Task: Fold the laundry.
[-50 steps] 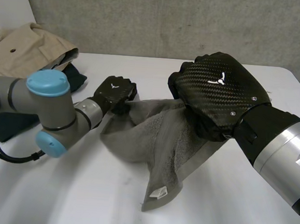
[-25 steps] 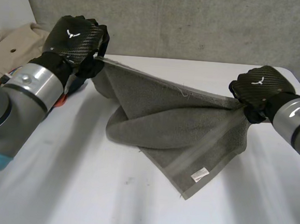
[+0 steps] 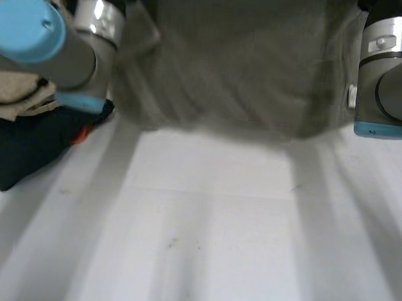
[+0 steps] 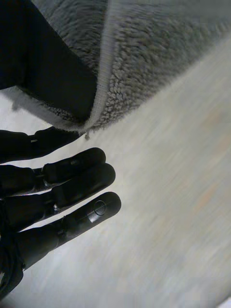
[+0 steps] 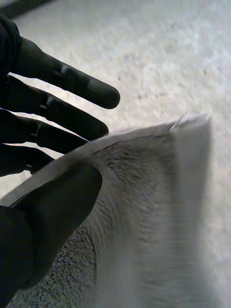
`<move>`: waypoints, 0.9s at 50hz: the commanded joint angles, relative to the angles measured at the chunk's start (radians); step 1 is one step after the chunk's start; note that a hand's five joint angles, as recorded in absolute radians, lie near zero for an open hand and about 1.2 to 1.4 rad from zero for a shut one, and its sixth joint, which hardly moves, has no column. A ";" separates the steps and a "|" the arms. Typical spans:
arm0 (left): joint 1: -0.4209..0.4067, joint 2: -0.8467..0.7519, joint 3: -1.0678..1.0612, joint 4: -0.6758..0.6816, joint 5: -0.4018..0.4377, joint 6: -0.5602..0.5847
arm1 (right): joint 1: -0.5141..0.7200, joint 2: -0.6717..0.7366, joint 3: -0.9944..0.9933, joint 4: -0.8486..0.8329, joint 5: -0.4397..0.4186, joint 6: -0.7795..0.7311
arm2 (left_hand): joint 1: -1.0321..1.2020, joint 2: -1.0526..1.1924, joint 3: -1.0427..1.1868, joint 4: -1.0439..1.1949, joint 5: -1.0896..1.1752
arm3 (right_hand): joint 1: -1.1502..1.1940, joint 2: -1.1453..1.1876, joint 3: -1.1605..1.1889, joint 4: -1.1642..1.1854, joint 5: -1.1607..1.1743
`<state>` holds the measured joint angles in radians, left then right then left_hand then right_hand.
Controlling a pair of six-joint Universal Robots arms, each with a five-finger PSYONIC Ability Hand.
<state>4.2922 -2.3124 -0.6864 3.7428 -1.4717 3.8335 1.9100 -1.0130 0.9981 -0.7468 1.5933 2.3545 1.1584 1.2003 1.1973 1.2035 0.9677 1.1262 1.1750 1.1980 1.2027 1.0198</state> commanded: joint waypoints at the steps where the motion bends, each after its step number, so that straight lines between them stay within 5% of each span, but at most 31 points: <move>1: 0.008 0.149 -0.231 0.058 0.028 -0.114 | -0.002 -0.061 0.123 0.128 -0.019 -0.004 | 0.238 0.196 0.199 0.193 0.254 | 0.270 0.221 0.198 0.194 0.202; 14: -0.028 0.284 -0.902 -0.059 0.025 -0.140 | -0.014 -0.091 0.470 0.441 -0.092 0.002 | 0.238 0.196 0.199 0.193 0.254 | 0.270 0.221 0.198 0.194 0.202; 27: -0.066 0.307 -1.053 -0.228 0.028 -0.147 | -0.065 -0.102 0.669 0.612 -0.133 0.014 | 0.238 0.196 0.199 0.193 0.254 | 0.270 0.221 0.198 0.194 0.202; 36: -0.033 0.422 -1.073 -0.271 0.028 -0.193 | -0.160 -0.177 0.718 0.615 -0.135 0.129 | -0.861 -0.903 -0.900 -0.906 -0.845 | 0.270 0.221 0.198 0.194 0.202; 45: 0.122 0.498 -1.144 -0.316 0.045 -0.428 | -0.206 -0.193 0.728 0.630 -0.157 0.163 | -0.863 -0.905 -0.902 -0.908 -0.847 | 0.270 0.221 0.198 0.194 0.202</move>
<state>4.3178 -1.8488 -1.7866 3.4591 -1.4389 3.5663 1.7271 -1.2021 1.7239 -0.1249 1.4542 2.5022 0.2825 0.2832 0.2810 0.2798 0.0975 1.1325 1.1750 1.1982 1.2031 1.0200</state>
